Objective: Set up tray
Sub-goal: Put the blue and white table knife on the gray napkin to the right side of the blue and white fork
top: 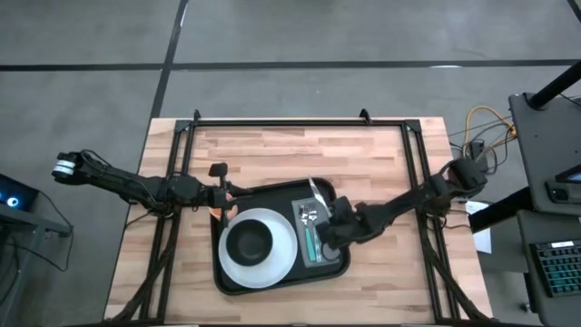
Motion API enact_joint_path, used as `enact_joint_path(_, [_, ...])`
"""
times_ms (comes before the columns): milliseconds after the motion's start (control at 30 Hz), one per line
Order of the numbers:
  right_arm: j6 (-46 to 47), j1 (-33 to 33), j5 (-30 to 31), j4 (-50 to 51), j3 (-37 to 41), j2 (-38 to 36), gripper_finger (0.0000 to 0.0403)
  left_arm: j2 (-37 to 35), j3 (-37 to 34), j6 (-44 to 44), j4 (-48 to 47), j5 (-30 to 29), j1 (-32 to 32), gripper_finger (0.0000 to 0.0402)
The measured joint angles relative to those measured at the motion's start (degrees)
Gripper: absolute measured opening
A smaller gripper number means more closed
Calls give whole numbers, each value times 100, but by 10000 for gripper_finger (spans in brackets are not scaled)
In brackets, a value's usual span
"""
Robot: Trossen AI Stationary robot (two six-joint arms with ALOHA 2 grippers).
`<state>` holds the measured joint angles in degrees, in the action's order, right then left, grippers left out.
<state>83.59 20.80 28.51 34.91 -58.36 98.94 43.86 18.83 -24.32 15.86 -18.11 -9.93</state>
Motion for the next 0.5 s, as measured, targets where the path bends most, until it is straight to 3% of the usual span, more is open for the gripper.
enact_joint_path(500, [1772,713,-154,2017,-2143,1452,18,0,-47,0,-91,-9,0,46])
